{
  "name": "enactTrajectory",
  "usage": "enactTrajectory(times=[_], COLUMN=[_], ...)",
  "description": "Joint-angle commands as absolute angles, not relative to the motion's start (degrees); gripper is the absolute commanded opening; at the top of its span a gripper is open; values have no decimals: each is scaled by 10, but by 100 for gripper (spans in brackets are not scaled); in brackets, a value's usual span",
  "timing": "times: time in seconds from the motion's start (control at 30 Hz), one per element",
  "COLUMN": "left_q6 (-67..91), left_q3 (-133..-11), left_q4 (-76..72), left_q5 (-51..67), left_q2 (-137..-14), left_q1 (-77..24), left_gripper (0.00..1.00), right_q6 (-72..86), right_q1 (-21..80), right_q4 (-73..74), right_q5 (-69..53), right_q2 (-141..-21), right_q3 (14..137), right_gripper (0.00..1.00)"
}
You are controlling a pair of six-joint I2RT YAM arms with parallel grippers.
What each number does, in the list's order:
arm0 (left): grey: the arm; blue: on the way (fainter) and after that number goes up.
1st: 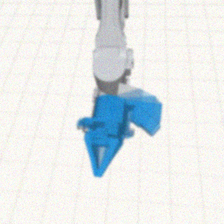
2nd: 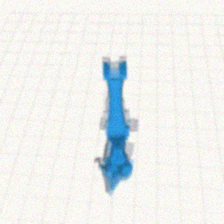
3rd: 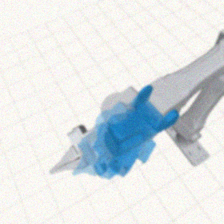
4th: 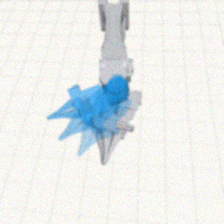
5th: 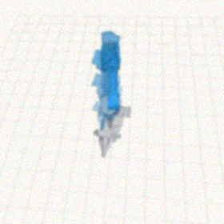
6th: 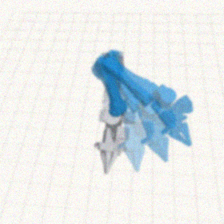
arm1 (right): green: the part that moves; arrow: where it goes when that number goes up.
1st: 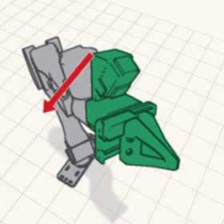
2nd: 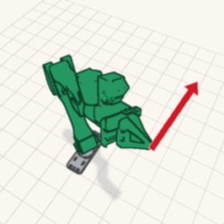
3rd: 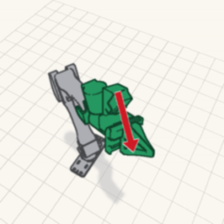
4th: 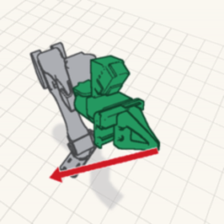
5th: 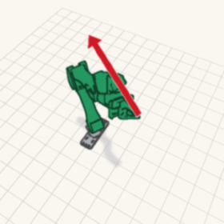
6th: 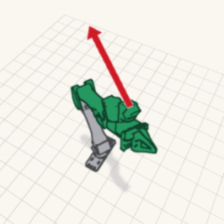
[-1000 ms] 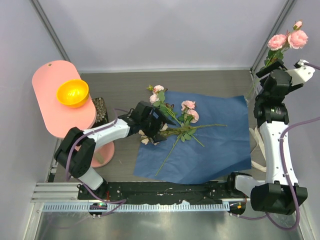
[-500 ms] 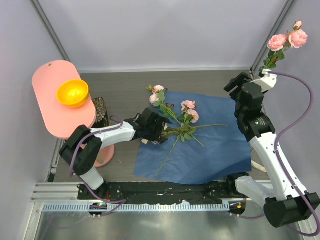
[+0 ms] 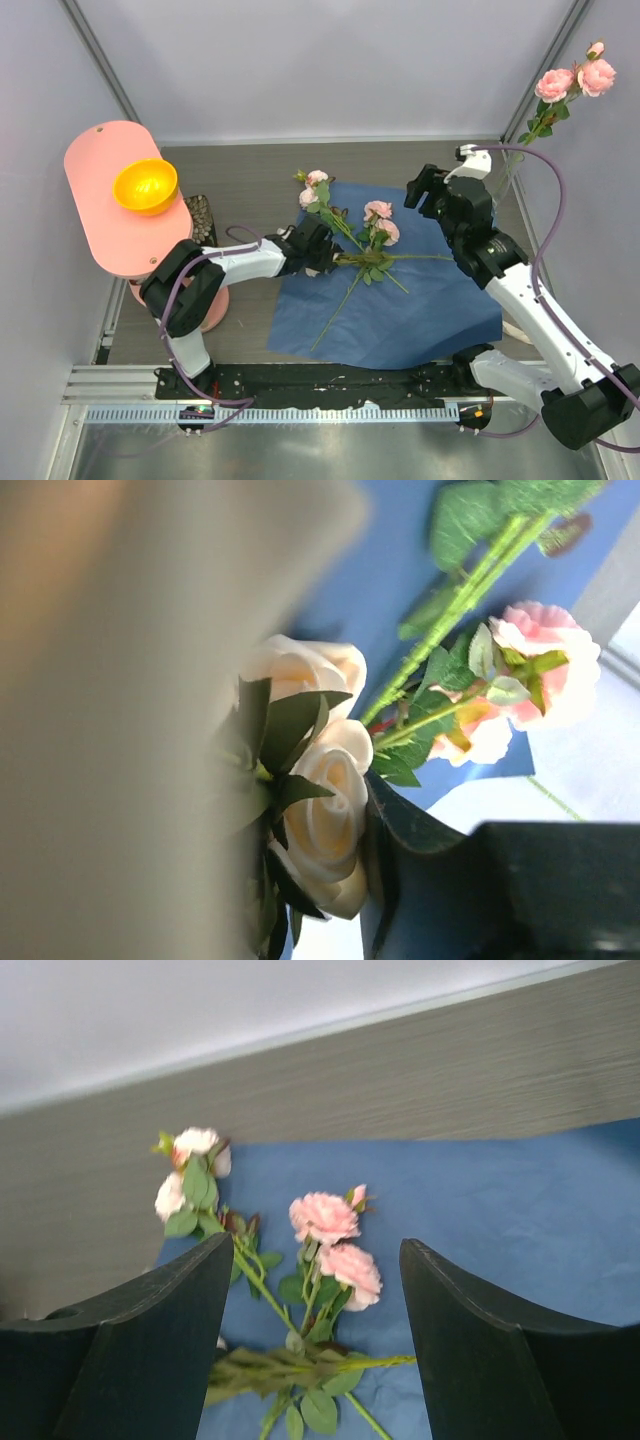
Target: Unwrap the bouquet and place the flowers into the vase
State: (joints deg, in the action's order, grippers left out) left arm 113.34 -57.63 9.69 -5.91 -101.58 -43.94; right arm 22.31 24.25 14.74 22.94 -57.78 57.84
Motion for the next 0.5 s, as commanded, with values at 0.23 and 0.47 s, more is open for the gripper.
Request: enactTrajectory(times=[0.23, 0.47], left_q6=[934, 685], left_q3=[-701, -879], left_q4=[59, 142], left_q5=[-103, -53], left_q2=[-1011, -1036], left_q1=[-448, -434], left_gripper=[11, 4], right_q6=[136, 100], right_q1=[247, 247], right_q4=[219, 302], right_q5=[31, -26], right_q2=[-567, -558], right_q3=[601, 635], right_gripper=[73, 72])
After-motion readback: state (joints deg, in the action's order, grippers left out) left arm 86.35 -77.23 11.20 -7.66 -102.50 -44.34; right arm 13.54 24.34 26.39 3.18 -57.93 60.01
